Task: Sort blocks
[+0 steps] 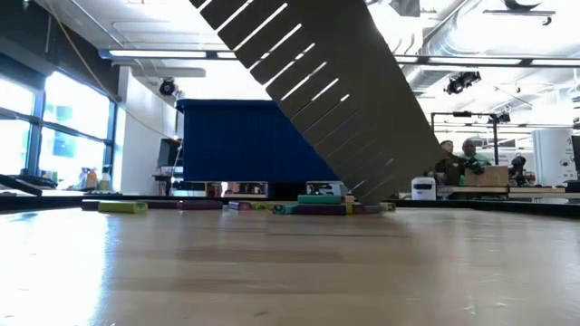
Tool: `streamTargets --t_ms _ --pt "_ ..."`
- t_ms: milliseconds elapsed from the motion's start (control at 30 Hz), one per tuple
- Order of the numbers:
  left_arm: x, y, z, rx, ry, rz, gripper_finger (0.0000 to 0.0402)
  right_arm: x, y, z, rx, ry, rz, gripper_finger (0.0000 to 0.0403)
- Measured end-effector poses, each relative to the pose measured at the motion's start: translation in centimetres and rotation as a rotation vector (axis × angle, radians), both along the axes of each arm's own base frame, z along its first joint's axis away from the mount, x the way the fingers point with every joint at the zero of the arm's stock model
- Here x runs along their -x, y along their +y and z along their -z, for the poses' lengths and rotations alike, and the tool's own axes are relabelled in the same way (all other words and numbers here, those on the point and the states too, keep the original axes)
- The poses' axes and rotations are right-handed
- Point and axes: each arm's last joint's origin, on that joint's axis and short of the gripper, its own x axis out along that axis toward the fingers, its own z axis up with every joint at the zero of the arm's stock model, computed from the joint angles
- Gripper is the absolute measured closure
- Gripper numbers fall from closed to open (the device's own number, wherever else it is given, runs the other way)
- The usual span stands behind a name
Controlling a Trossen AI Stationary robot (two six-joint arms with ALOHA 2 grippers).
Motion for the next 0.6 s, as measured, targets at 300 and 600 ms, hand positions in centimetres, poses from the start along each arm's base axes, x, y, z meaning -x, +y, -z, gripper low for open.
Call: streamTargets --t_ms 300,600 --pt "0.1 0.2 -0.3 0.026 -0.027 0.015 0.0401 -2.2 -2.4 0.9 0.154 0.035 -0.057 0.0196" --pt "0.4 0.4 -0.8 0.01 -0.043 0.018 0.0401 -3.4 -3.8 2.7 0.105 0.103 0.023 0.028"
